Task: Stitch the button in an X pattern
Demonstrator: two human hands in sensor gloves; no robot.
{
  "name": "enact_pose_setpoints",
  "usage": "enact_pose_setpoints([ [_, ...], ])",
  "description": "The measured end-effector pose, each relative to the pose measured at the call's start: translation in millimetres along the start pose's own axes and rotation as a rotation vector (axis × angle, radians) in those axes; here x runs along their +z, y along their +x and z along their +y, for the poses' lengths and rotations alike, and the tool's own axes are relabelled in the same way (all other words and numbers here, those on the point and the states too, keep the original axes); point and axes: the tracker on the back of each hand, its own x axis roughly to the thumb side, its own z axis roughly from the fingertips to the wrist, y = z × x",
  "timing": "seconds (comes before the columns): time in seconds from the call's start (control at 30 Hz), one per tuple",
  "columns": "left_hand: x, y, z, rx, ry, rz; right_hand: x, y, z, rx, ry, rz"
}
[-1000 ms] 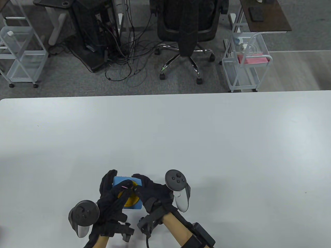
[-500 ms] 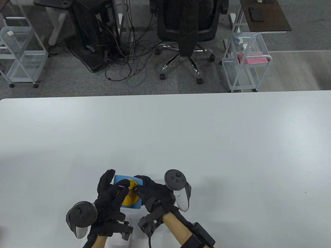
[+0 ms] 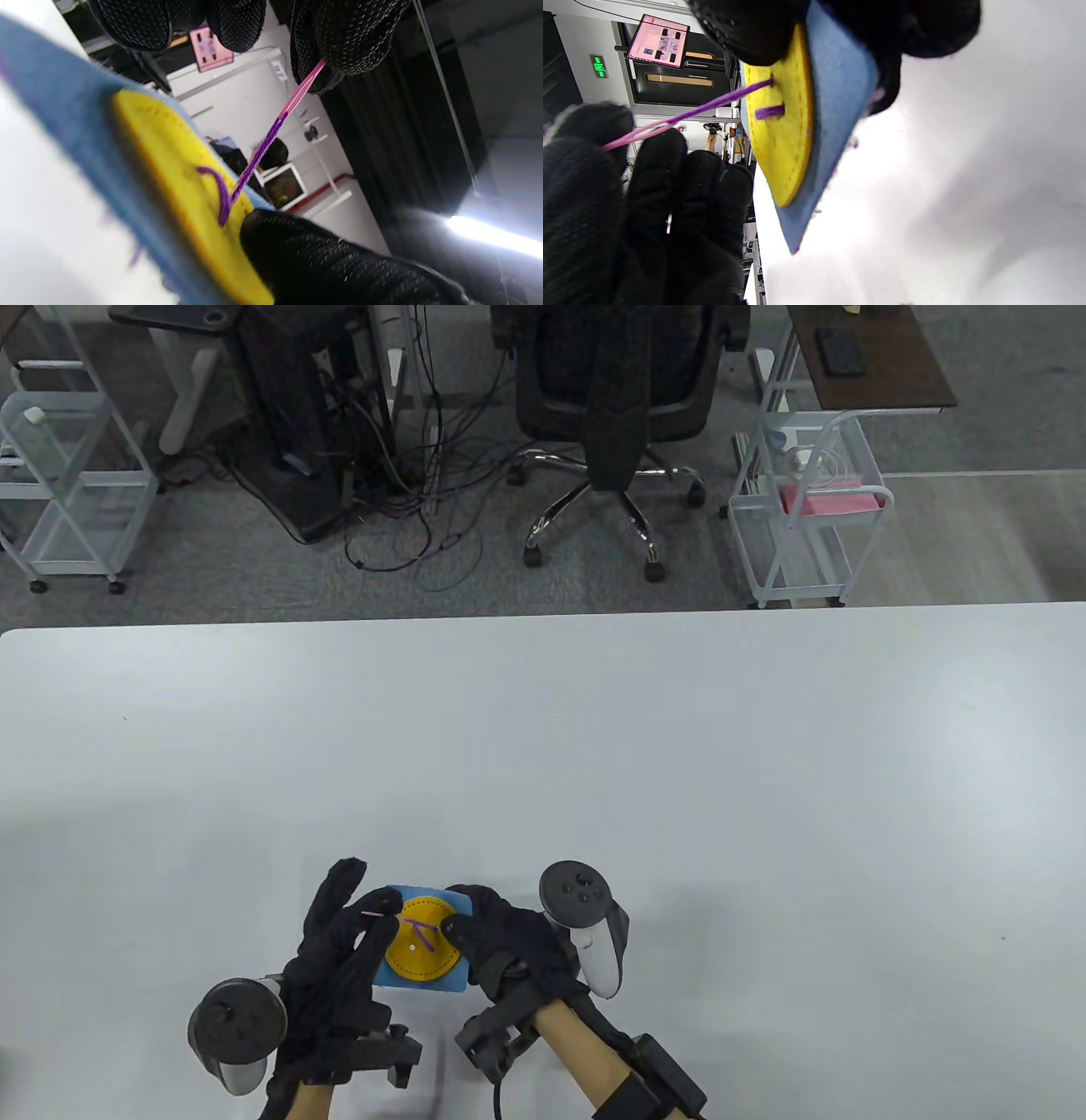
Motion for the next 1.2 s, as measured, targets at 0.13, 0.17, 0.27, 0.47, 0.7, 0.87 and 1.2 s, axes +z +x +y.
enact_pose_setpoints([
  [0.13,0,2,6,0.004,0.018,-0.015,0,-1,0,0.004,0.000,0.006],
  [0.17,0,2,8,0.012,0.022,-0.023,0,-1,0,0.007,0.000,0.007],
  [0.27,0,2,11,0.034,0.032,-0.029,-1,-1,0,0.008,0.000,0.008],
  [0.47,-1,2,13,0.058,0.036,-0.037,-2,-2,0,0.011,0.000,0.010],
  [0.7,-1,3,13,0.067,0.055,-0.056,-1,-1,-5,0.005,-0.002,0.014],
  [0.87,-1,3,13,0.095,0.060,-0.071,-1,0,-7,0.006,-0.002,0.015],
  [1.2,-2,6,11,0.006,0.022,-0.099,-2,-2,-12,0.001,-0.006,0.023],
])
